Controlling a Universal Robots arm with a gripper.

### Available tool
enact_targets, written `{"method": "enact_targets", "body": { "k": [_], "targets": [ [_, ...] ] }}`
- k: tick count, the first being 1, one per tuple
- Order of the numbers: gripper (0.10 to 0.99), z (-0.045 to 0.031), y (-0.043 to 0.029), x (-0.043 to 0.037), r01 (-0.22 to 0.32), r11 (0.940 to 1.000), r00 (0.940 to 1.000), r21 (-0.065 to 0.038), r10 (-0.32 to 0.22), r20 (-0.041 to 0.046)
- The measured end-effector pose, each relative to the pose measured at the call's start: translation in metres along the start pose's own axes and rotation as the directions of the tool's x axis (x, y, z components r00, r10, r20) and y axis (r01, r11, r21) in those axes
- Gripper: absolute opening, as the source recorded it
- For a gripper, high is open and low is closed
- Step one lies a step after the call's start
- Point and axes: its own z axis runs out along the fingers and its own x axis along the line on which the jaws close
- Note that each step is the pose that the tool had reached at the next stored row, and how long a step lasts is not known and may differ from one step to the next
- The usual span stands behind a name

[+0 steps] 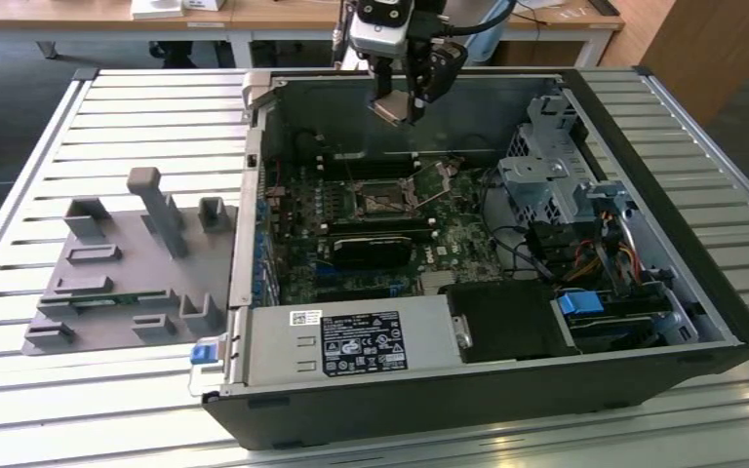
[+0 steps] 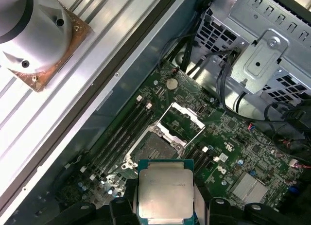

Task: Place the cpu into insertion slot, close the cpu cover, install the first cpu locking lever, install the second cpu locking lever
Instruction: 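Place the cpu into insertion slot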

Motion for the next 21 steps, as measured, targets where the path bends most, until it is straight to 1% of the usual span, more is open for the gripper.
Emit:
{"method": "enact_targets", "body": {
  "k": [6,12,21],
  "targets": [
    [0.541,0.0001,0.0,0.0,-0.033,0.9995,0.9995,-0.001,0.033,0.0029],
    [0.541,0.0002,0.0,0.0,-0.068,0.9977,0.9977,-0.002,0.068,0.0059],
    [0.541,0.0006,-0.0001,0.0,-0.128,0.9918,0.9917,-0.003,0.128,0.0111]
  ]
}}
